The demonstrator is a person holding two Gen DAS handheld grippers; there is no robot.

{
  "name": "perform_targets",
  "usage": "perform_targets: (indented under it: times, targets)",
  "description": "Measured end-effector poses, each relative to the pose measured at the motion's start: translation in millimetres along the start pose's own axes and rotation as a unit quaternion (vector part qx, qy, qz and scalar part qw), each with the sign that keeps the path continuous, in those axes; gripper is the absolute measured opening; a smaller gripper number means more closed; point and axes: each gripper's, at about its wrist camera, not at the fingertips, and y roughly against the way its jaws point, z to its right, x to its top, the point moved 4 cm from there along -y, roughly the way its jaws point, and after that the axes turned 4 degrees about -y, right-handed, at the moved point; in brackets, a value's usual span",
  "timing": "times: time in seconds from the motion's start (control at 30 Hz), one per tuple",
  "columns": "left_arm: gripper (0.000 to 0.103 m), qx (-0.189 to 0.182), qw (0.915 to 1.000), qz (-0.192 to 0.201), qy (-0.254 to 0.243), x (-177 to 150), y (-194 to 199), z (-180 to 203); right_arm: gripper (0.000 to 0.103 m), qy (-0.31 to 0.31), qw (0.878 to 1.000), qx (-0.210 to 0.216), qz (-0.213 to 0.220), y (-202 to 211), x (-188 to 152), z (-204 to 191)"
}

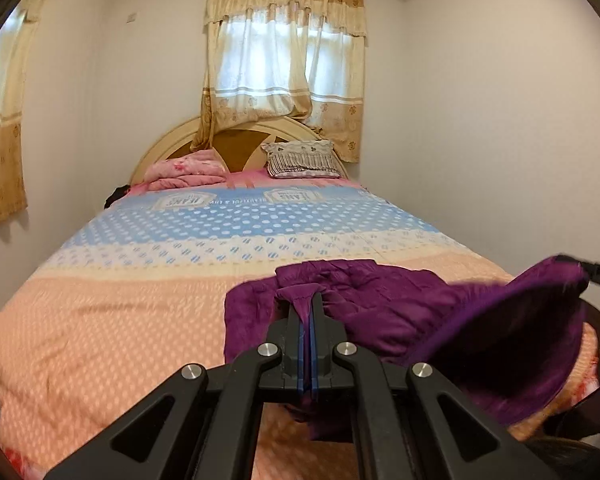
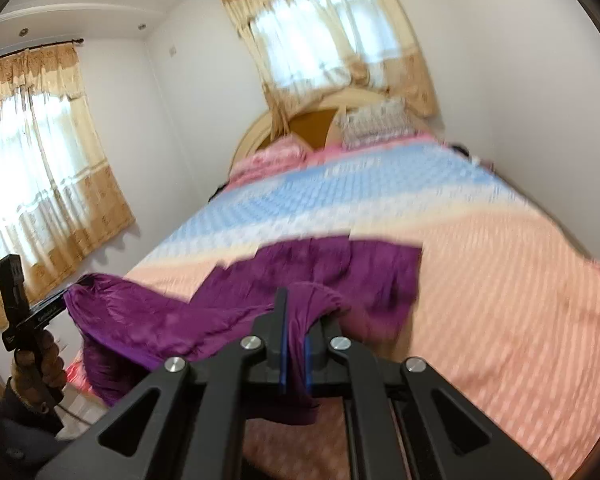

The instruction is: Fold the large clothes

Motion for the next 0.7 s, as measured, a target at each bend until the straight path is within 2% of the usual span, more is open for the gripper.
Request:
perform_targets:
  times: [0.1, 0.17, 0.23, 0.27, 0.4, 0.43, 0.5, 0.57, 0.6, 0.63, 0.7]
  targets:
    - [0.001, 0.007, 0.9998, -0.016, -0.011, -1.0, -56.8, -7.9, 0.007, -0.025, 1.0, -0.004, 0.003, -56.8, 18.9, 22.5]
    - [0.002, 0.035, 0.9988, -0.019, -0.03, -2.2, -103.1, -16.4, 0.007, -0.037, 0.999, -0.02, -0.003, -101.2, 25.0, 38.0]
    - [0.006, 0.032, 0.999, -0.021, -0.022, -1.0, -141.5, -28.8, 0.007, -0.051, 0.998, -0.029, -0.007, -127.9, 29.1, 52.6]
    - [0.006, 0.032, 0.999, -0.026, -0.014, 0.1, -156.8, -34.2, 0.007, -0.067, 0.997, -0.038, -0.012, -154.2, 34.3, 64.7]
    - [0.008, 0.035, 0.9983, -0.044, 0.019, 6.8, -214.2, -52.2, 0.007, -0.082, 0.995, -0.059, -0.027, -205.5, 40.2, 86.6]
    - [0.009, 0.036, 0.9981, -0.045, 0.022, 8.4, -221.9, -52.8, 0.007, -0.079, 0.994, -0.063, -0.029, -203.2, 37.4, 88.9]
    - [0.01, 0.039, 0.9974, -0.05, 0.036, 11.7, -240.1, -59.1, 0.007, -0.075, 0.994, -0.077, -0.036, -223.8, 38.3, 92.6]
    - [0.027, 0.057, 0.9959, -0.049, 0.05, 15.7, -252.6, -67.5, 0.007, -0.078, 0.992, -0.086, -0.045, -237.4, 37.5, 97.6]
    - [0.052, 0.07, 0.9952, -0.043, 0.054, 18.1, -254.2, -72.0, 0.007, -0.078, 0.991, -0.092, -0.05, -246.6, 37.8, 101.8]
    - [0.083, 0.09, 0.9938, -0.032, 0.056, 19.6, -254.3, -77.9, 0.007, -0.078, 0.991, -0.096, -0.055, -254.5, 37.0, 105.8]
    - [0.099, 0.122, 0.9902, -0.009, 0.067, 18.9, -247.3, -85.0, 0.007, -0.073, 0.99, -0.102, -0.065, -267.4, 33.3, 110.7]
